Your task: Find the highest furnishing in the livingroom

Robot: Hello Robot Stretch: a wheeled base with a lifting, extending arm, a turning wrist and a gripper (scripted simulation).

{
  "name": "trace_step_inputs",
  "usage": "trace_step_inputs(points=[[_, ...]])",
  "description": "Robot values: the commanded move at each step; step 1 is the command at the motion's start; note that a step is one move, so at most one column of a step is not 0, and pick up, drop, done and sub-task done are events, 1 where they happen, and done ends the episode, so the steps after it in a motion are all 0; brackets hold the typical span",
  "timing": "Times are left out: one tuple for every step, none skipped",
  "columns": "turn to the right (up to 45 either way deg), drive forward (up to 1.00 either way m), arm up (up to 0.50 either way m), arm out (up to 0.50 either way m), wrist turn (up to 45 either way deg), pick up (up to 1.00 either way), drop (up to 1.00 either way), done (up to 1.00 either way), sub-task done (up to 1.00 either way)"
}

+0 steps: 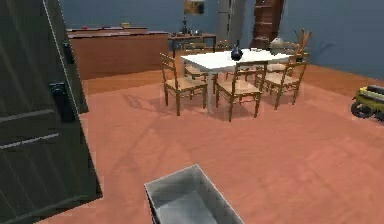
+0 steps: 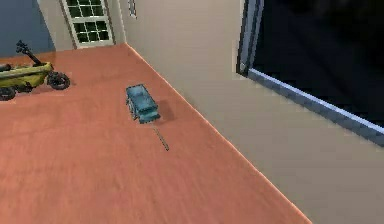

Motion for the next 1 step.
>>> trace_step_inputs(points=[[-45.0, 0.0, 0.0, 0.0, 0.0, 0.0, 0.0, 0.0, 0.0]])
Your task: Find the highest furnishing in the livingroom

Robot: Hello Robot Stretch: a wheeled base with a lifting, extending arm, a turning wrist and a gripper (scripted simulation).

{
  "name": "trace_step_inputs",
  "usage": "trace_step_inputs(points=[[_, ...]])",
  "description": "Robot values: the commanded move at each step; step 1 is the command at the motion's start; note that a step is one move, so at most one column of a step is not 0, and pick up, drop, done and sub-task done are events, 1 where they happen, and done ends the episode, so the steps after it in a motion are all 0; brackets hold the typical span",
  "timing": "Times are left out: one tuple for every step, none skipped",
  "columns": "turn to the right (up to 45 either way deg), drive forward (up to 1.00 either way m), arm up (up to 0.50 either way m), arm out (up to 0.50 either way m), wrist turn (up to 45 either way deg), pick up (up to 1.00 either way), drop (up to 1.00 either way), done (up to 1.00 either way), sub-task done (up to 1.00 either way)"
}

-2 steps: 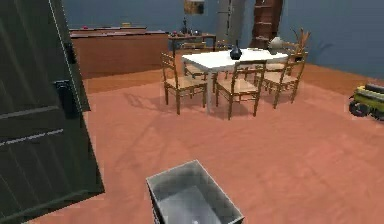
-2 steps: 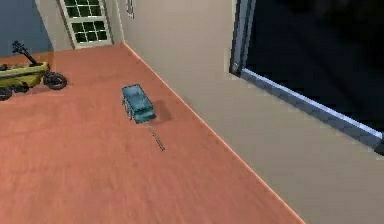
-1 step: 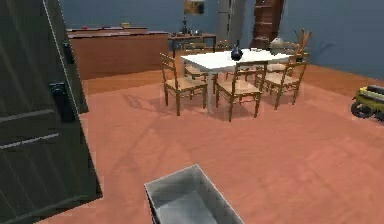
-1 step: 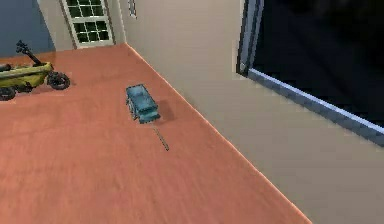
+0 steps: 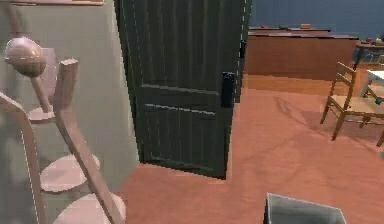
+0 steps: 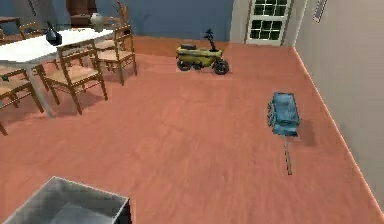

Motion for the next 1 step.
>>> trace_step_inputs(points=[[-36.0, 0.0, 0.0, 0.0, 0.0, 0.0, 0.0, 0.0, 0.0]])
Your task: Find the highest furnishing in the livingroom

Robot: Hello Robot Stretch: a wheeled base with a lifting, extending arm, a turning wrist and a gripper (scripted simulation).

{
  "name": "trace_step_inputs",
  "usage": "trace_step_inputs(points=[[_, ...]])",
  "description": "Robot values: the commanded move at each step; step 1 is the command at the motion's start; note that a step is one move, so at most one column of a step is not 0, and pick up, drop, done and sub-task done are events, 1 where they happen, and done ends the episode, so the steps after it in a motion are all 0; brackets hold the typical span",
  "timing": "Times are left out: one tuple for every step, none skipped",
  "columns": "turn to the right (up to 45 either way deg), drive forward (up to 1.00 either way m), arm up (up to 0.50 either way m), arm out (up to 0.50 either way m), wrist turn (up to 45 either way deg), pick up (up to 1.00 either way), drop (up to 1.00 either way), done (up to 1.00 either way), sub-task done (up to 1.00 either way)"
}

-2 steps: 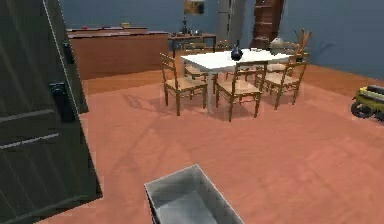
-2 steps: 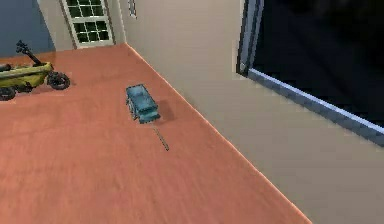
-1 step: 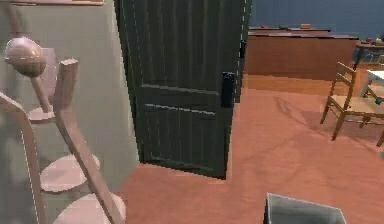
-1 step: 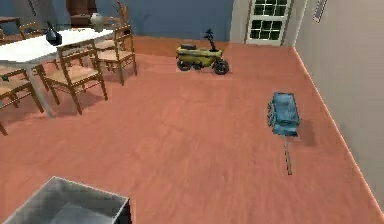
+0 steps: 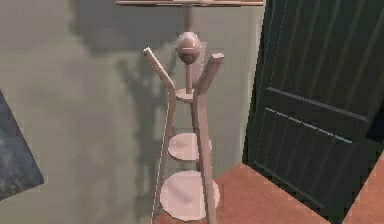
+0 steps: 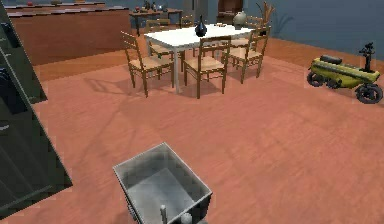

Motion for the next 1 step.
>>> trace_step_inputs(points=[[0.0, 0.0, 0.0, 0.0, 0.0, 0.0, 0.0, 1.0, 0.0]])
